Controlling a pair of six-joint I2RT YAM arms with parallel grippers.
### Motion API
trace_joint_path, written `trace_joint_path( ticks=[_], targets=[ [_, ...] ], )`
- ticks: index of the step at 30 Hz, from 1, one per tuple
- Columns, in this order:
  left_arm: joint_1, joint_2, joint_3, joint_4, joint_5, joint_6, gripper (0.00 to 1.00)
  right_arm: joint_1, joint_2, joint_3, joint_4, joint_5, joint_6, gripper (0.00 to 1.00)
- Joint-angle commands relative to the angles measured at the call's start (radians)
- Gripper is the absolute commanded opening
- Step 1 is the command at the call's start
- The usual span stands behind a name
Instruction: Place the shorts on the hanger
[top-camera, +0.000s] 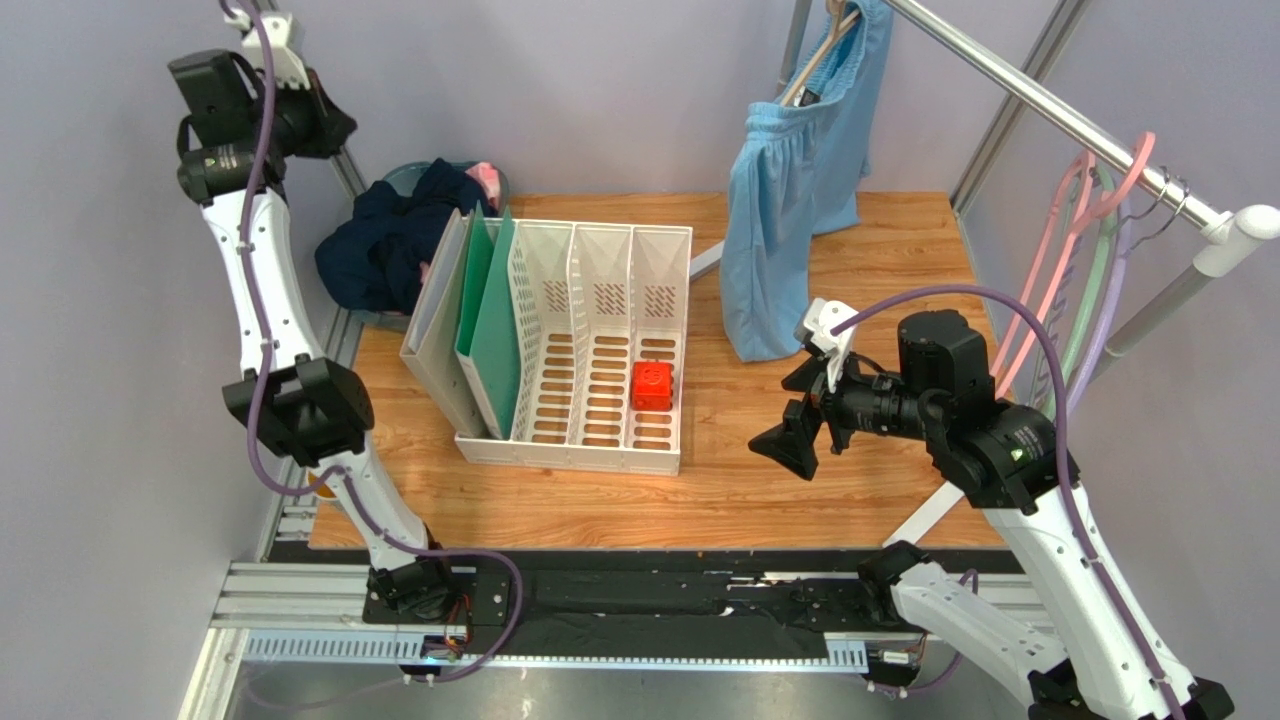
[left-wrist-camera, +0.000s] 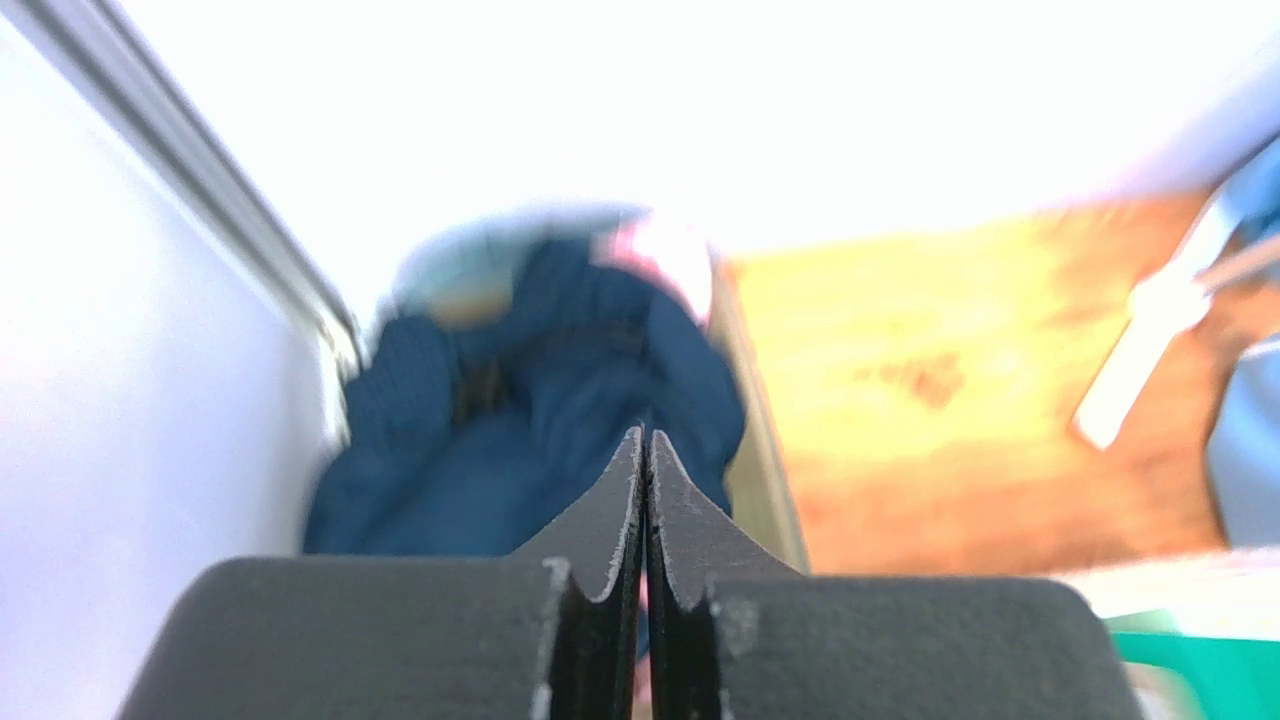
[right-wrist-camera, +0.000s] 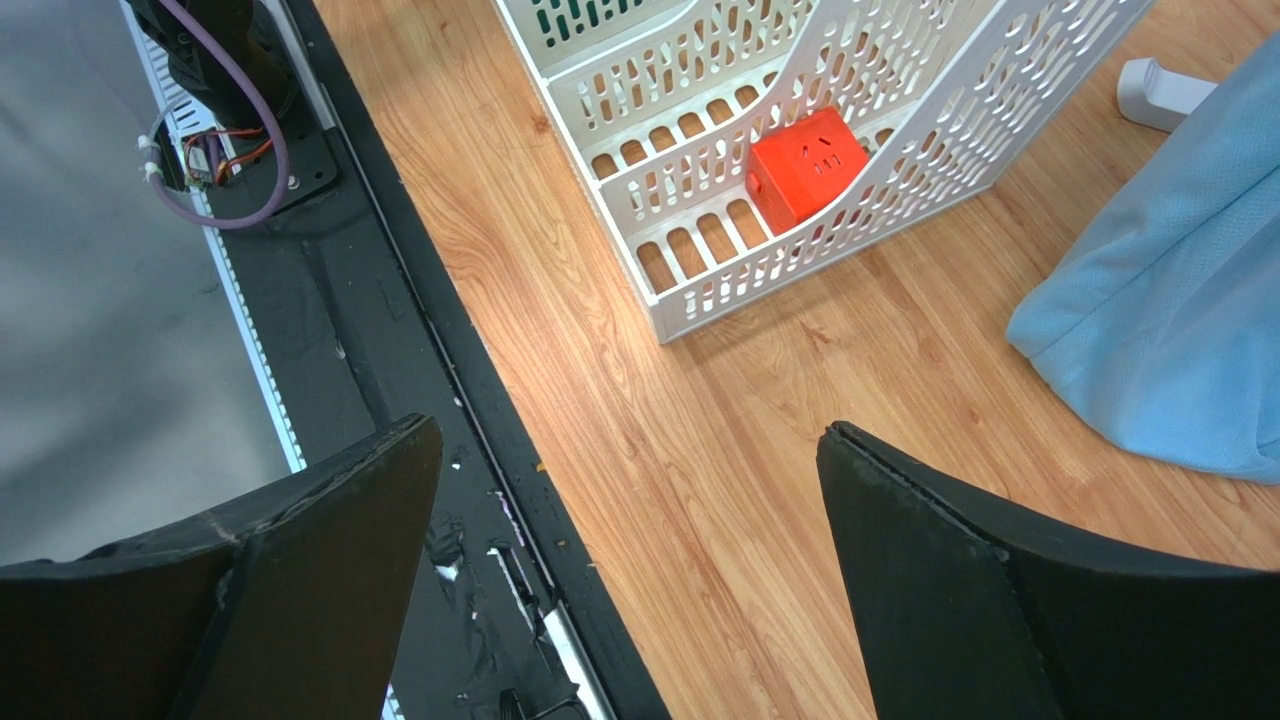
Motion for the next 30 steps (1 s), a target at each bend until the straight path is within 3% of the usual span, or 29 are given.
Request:
trace_joint_path(
  ticks=[1,4,6,7,8,14,17,26,28,29,30],
  targets=[
    [0.001,-0.069,0.043,0.076,0.049,-0.034,0.0,-0.003,-0.003,0.041,0.028,-0.007,-0.013,0.99],
    [-0.003,-0.073,0.049,0.093,0.07,-0.052,0.0,-0.003,-0.003,0.044,0.028,-0.01,-0.012,0.99],
    [-0.012,-0.049,0.098,-0.018,0.051,0.052,0.24,-0.005,-0.002,0.046,0.03,-0.013,-0.012,0.99],
    [-0.019,-0.023,0.104,-0.057,0.046,0.086,0.55,-0.003,-0.002,0.046,0.031,-0.013,-0.012,0.99],
    [-0.019,-0.008,0.106,-0.109,0.037,0.109,0.62,-0.003,-0.003,0.046,0.031,-0.013,-0.012,0.99],
    [-0.017,0.111,0.057,-0.206,-0.019,0.229,0.75,-0.003,-0.009,0.029,0.03,-0.016,-0.013,0.99],
    [-0.02,0.172,0.047,-0.229,-0.022,0.251,0.89,-0.003,-0.002,0.024,0.028,-0.016,-0.018,0.99],
    [-0.029,0.371,0.077,-0.204,-0.155,0.32,0.88,-0.003,0.012,-0.011,0.039,-0.017,-0.02,0.99],
    [-0.034,0.394,0.093,-0.204,-0.19,0.332,0.73,-0.003,0.015,-0.017,0.043,-0.013,-0.02,0.99],
    [-0.032,0.407,0.098,-0.204,-0.195,0.331,0.53,-0.003,0.018,-0.016,0.047,-0.011,-0.02,0.99],
    [-0.034,0.408,0.1,-0.201,-0.197,0.331,0.43,-0.004,0.02,-0.017,0.048,-0.011,-0.02,0.99]
  ],
)
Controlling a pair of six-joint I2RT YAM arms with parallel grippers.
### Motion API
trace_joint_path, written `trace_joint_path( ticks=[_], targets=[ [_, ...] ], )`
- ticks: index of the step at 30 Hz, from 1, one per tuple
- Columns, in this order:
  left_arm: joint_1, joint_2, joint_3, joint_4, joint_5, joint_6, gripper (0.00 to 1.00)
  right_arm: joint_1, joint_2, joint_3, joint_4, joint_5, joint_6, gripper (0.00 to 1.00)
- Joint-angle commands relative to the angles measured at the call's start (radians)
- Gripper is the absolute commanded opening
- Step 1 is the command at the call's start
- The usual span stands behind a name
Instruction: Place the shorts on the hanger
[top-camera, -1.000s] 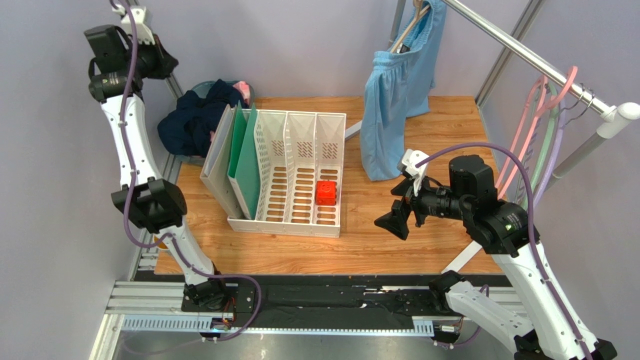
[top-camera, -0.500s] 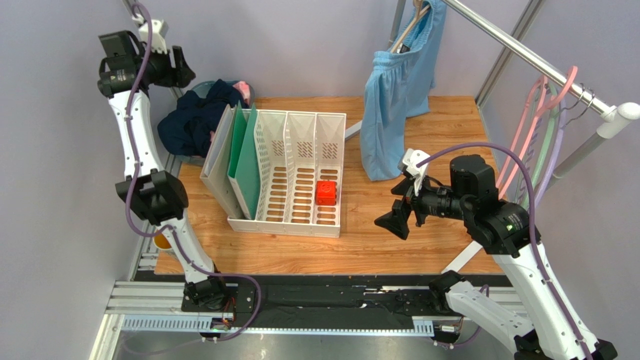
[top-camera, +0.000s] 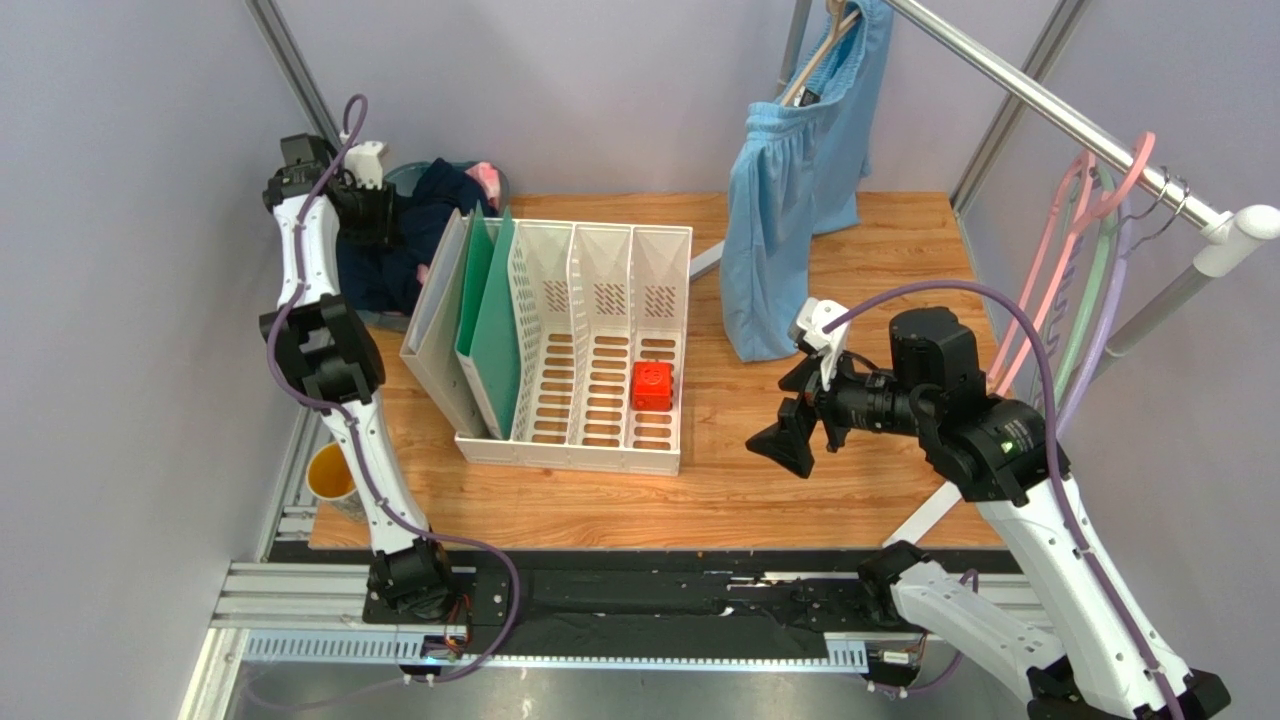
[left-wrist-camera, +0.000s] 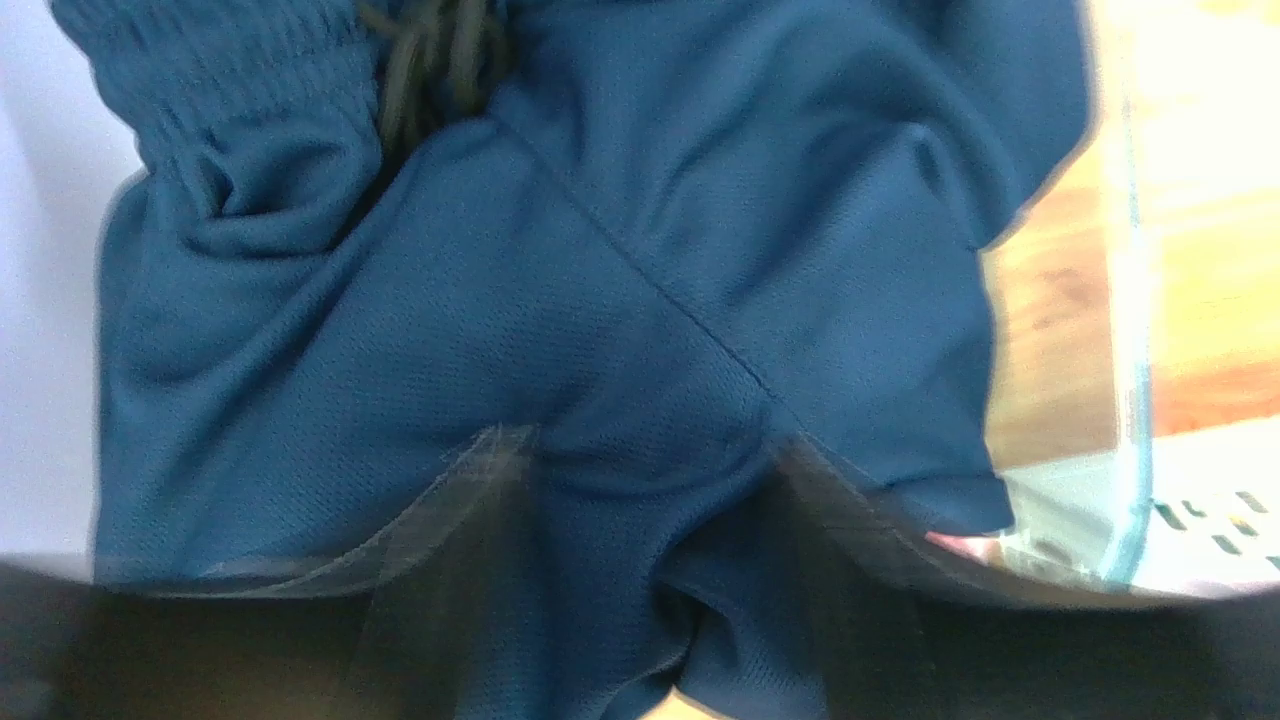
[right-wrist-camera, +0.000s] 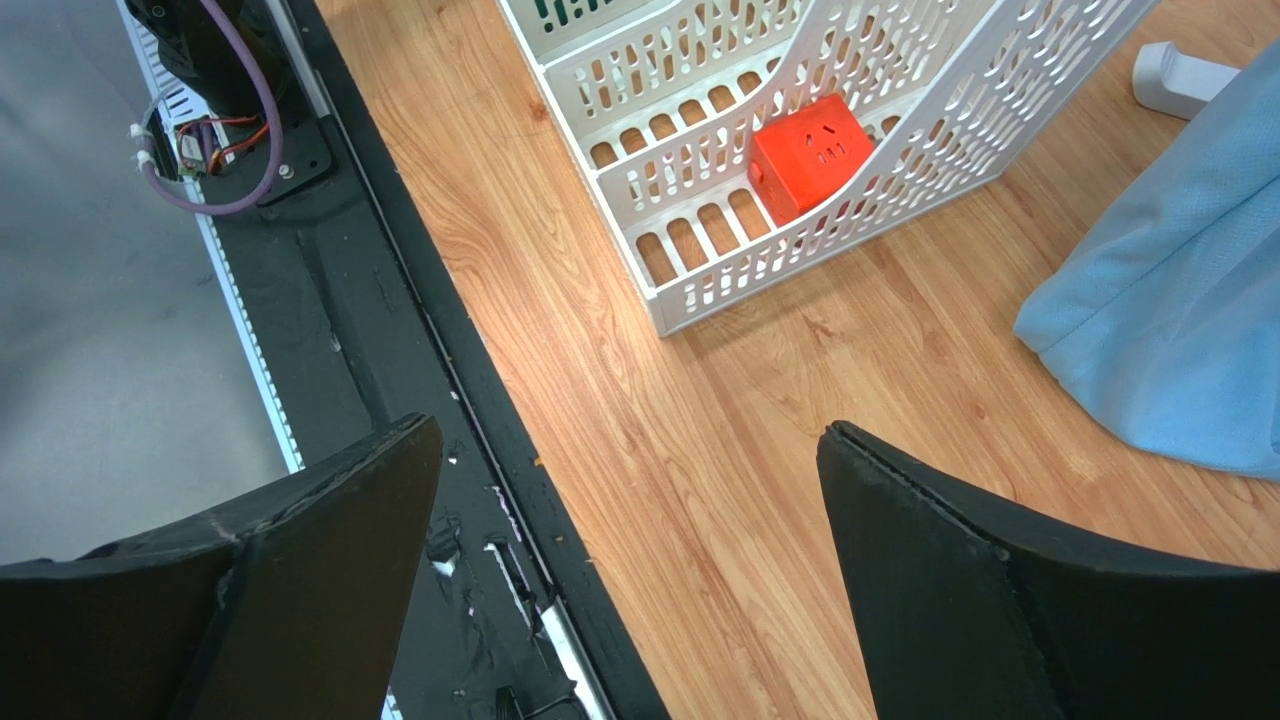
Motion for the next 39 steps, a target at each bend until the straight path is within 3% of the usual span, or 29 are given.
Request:
trace_joint_path(
  ticks=[1,2,3,16,30,39],
  targets=[
    [-0.008,0.015,0.061,0.017,-0.053,0.048,0.32,-0.003,0.006,-0.005,0.042,-0.007,-0.012,0.99],
    [-0.006,0.003,0.06,0.02,-0.05,0.041,0.06,-0.003,0.009,-0.005,0.043,-0.007,-0.012,0.99],
    [-0.008,-0.005,0.058,0.028,-0.044,0.035,0.0,-0.003,0.011,-0.007,0.045,-0.007,-0.012,0.99],
    [-0.006,-0.282,0.082,0.167,0.105,-0.142,0.0,-0.003,0.023,0.007,0.06,-0.015,0.003,0.99],
    [-0.006,-0.336,0.113,0.201,0.182,-0.196,0.0,-0.003,0.009,0.006,0.054,-0.012,-0.009,0.99],
    [-0.006,-0.422,0.122,0.452,0.208,-0.399,0.0,-0.003,0.008,0.003,0.065,-0.018,-0.003,0.99]
  ],
)
